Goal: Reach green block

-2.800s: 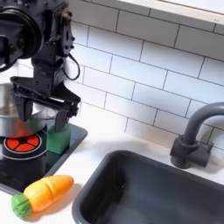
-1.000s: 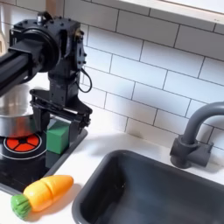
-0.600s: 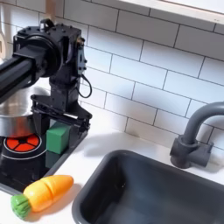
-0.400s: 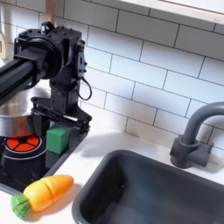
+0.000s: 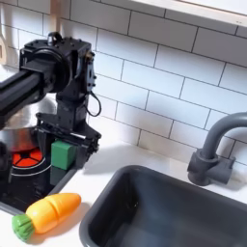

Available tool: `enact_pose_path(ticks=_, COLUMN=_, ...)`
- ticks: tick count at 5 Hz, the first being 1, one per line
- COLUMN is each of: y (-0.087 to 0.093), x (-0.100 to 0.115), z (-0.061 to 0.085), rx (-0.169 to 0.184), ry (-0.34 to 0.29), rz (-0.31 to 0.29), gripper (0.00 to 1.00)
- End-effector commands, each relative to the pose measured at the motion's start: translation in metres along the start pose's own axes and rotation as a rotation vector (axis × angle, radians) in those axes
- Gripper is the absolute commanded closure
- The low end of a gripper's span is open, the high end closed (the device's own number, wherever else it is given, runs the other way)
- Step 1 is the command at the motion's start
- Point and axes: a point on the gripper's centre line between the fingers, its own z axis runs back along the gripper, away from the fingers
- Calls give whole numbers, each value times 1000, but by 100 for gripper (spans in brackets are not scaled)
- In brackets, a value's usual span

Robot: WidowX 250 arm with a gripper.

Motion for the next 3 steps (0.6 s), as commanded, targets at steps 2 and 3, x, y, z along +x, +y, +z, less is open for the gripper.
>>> enact_pose_path(ticks=2, y=0, x=-2, z=-5, rx=-15, ry=11, rz=-26, gripper=0)
enact_pose_path(ticks=3, y=-2, x=2, z=-5, rx=-14, ry=5, rz=-28, gripper=0)
